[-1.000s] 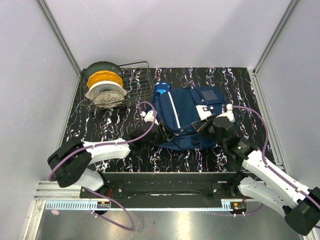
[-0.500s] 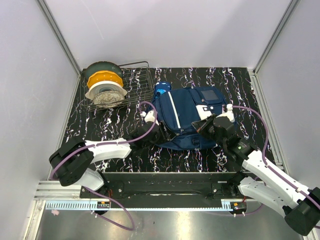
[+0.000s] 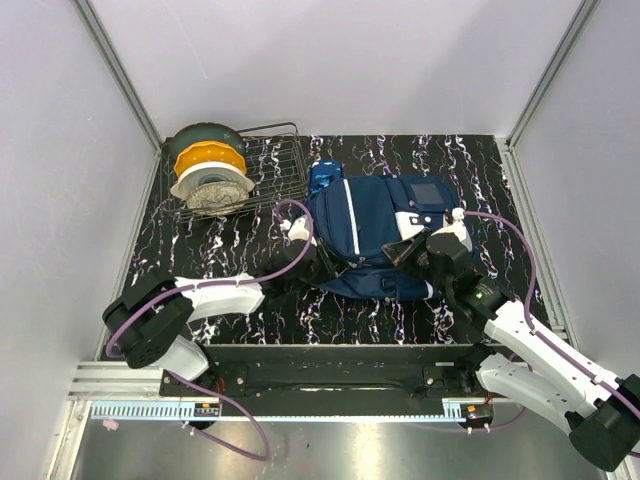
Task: Pack the student bag
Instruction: Unzip the student bag at the center of the board.
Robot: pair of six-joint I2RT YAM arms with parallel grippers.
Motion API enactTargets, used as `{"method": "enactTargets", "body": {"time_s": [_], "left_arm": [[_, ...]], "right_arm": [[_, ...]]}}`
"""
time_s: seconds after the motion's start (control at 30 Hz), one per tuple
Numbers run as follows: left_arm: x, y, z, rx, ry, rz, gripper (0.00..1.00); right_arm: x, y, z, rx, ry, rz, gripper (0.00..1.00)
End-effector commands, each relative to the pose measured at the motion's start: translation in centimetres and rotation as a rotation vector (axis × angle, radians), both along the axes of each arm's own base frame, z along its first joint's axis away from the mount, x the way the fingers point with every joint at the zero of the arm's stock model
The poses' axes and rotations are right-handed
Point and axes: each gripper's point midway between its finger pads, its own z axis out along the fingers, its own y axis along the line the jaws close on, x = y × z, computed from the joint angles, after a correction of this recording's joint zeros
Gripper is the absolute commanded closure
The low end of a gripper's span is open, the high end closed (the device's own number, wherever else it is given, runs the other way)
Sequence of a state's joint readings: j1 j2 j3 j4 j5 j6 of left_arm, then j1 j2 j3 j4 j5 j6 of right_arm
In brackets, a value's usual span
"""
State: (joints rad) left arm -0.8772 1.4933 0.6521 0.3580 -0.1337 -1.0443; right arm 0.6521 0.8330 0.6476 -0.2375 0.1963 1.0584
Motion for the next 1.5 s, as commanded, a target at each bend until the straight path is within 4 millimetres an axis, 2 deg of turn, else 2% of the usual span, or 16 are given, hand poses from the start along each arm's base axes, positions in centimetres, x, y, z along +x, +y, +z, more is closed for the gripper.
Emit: {"method": "enactTargets", "body": {"time_s": [0.0, 0.07, 0.23, 0.27, 0.33, 0.37, 0.4, 0.57, 0.83, 0.87, 0.97, 1.07, 1.23, 1.47], "left_arm": [[4.1, -0.3, 6.0, -0.152, -0.16, 0.112, 0.94], [4.0, -0.1, 5.7, -0.141, -0.156, 0.117, 1.0], [3.7, 0.7, 5.7, -0.062, -0.163, 0.103, 1.0], [3.6, 1.0, 5.3, -0.002, -0.168, 0.085, 1.0], [3.4, 1.5, 5.7, 0.051, -0.194, 0.063, 1.0], [3.3, 2.2, 5.3, 0.123, -0.21, 0.044, 1.0], [3.3, 2.6, 5.8, 0.149, -0.232, 0.036, 1.0], [3.3, 4.4, 6.8, 0.343, -0.337, -0.045, 1.0], [4.3, 5.8, 7.9, 0.506, -0.417, -0.077, 1.0], [4.3, 6.5, 7.3, 0.549, -0.398, -0.081, 1.0], [4.8, 7.5, 6.9, 0.62, -0.394, -0.061, 1.0], [5.1, 7.9, 7.0, 0.639, -0.406, -0.062, 1.0], [5.0, 7.4, 7.6, 0.629, -0.425, -0.094, 1.0], [3.1, 6.0, 9.3, 0.519, -0.459, -0.191, 1.0]], "right_arm": [[-0.8, 2.0, 5.6, 0.131, -0.121, 0.102, 1.0], [-0.8, 1.9, 5.6, 0.129, -0.12, 0.097, 1.0], [-0.7, 1.1, 5.4, 0.105, -0.12, 0.062, 1.0], [-0.4, 0.5, 5.6, 0.093, -0.128, 0.034, 1.0], [-0.4, -0.4, 4.9, 0.034, -0.11, 0.003, 1.0], [-0.2, -0.8, 5.3, 0.019, -0.118, -0.012, 1.0], [-0.2, -1.0, 5.1, -0.004, -0.112, -0.014, 1.0], [-0.2, -0.5, 4.5, -0.055, -0.086, 0.026, 1.0], [-0.6, -0.8, 4.4, -0.048, -0.093, 0.025, 1.0], [-0.6, -1.0, 4.4, -0.047, -0.093, 0.018, 1.0], [-0.9, -1.4, 4.4, -0.045, -0.094, 0.011, 1.0], [-1.2, -1.6, 4.1, -0.043, -0.09, 0.006, 1.0], [-1.4, -1.8, 3.6, -0.051, -0.076, 0.006, 1.0], [-0.3, -2.9, 3.6, -0.149, -0.052, -0.015, 1.0]]}}
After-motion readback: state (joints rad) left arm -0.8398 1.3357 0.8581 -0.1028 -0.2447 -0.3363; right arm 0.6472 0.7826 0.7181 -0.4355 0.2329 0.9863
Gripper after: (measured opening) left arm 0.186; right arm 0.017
